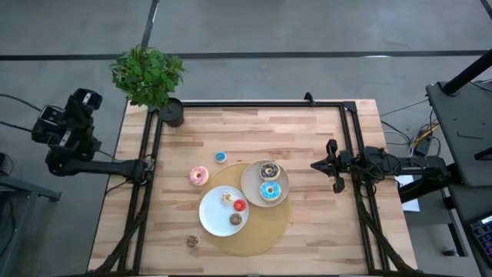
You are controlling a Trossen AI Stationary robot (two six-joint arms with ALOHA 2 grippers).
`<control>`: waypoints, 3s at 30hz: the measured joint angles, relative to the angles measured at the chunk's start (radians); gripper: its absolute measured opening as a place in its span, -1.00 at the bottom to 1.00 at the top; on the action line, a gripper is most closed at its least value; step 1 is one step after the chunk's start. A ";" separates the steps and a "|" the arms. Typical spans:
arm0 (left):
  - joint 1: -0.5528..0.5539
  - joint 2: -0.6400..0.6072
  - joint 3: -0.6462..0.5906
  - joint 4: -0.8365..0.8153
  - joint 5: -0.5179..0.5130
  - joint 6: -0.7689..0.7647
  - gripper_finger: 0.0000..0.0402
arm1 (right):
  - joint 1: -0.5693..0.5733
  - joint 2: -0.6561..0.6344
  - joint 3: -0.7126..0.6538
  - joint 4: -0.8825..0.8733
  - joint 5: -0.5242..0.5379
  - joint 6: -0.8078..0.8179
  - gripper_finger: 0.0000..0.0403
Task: Pick & Place donuts
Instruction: Put the large pink donut on the gray plate
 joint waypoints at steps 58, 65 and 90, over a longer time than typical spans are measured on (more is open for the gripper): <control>0.000 0.631 0.799 -1.186 0.032 -0.163 -1.00 | 0.000 0.000 0.000 0.000 0.000 -0.002 -0.96; 0.000 0.632 0.798 -1.296 0.032 -0.167 -1.00 | 0.000 0.000 0.000 0.000 0.000 -0.002 -0.96; 0.000 0.721 0.797 -1.607 0.019 -0.181 -1.00 | 0.000 0.000 0.000 0.000 0.000 0.002 -0.96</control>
